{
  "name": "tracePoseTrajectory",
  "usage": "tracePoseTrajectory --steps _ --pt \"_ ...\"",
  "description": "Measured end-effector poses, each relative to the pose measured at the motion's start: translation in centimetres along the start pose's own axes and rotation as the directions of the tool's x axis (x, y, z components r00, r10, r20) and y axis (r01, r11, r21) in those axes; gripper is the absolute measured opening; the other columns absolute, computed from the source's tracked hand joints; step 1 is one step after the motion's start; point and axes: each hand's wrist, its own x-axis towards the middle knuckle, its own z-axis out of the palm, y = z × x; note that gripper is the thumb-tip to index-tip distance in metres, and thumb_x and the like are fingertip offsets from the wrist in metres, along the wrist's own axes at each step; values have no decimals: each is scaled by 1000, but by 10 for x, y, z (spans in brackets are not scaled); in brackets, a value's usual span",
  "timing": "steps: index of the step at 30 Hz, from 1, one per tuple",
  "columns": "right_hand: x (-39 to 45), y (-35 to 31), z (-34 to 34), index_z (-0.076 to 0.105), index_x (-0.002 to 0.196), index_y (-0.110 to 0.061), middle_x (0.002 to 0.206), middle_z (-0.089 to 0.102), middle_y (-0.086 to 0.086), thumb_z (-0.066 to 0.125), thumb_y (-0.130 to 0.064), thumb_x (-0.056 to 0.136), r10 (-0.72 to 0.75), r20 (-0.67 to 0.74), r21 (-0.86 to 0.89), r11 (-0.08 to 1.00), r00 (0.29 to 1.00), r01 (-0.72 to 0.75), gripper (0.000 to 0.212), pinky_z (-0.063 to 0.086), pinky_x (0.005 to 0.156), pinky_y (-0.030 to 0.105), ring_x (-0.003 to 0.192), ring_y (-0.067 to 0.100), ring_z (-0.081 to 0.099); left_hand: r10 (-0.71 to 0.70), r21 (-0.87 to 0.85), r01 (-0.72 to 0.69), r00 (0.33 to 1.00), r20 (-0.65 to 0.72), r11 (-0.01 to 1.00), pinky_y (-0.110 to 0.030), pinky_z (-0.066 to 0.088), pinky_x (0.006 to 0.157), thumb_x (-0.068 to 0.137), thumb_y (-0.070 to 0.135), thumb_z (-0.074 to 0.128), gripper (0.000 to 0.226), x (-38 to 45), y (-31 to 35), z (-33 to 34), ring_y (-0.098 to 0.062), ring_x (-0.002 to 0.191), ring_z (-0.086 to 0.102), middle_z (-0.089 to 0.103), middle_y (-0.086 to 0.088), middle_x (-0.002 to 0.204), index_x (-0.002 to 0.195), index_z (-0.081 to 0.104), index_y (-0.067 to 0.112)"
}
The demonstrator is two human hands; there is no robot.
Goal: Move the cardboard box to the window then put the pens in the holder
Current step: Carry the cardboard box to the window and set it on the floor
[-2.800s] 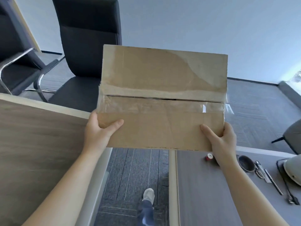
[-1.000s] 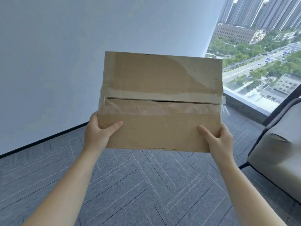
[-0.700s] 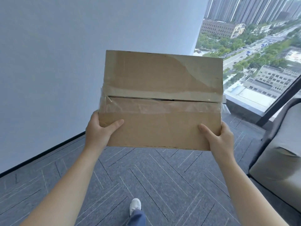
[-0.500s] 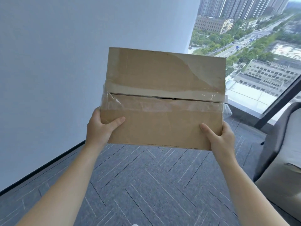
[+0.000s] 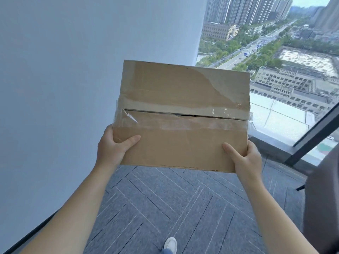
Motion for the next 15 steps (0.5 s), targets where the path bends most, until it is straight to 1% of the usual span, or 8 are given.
tracePoseTrajectory --steps 2,4,5,8,11,15 --pt "58 0 10 52 102 -17 85 56 -11 70 -31 69 7 -6 1 1000 1000 -7 40 46 71 36 82 16 56 4 4 -4 1000 6 1000 -21 42 64 53 37 68 51 50 6 32 -2 83 54 56 17 87 99 49 25" --pt "107 -1 18 52 101 -17 85 56 -10 69 -28 72 16 -16 -2 1000 1000 -16 35 47 73 37 84 18 56 1 10 -1 1000 11 1000 -22 42 64 52 37 68 52 95 11 58 -3 82 54 56 16 88 100 49 24" --pt "129 -1 22 52 101 -15 84 56 -10 69 -27 72 22 -19 -2 1000 1000 -22 36 47 72 36 82 17 55 -5 15 4 1000 14 1000 -23 43 65 52 37 68 53 116 13 71 -4 82 54 56 16 87 100 49 24" --pt "194 3 33 52 102 -15 85 56 -8 68 -27 72 40 -21 -1 999 999 -40 36 45 66 29 79 10 54 -13 28 12 999 41 1000 -29 45 71 50 39 70 55 178 11 109 -7 83 55 56 15 88 99 49 24" --pt "256 16 47 51 105 -13 87 56 -4 68 -26 72 65 -35 10 998 997 -65 39 45 67 30 80 11 54 -23 32 21 997 78 999 -30 45 71 48 42 70 56 240 3 150 -10 83 55 57 15 87 97 49 25" --pt "340 44 75 51 107 -11 85 56 -9 68 -26 72 106 -86 -6 994 991 -107 41 45 69 33 80 10 54 -38 37 32 986 159 999 -26 44 65 41 48 69 56 332 -18 206 -10 81 56 57 14 87 90 50 28"
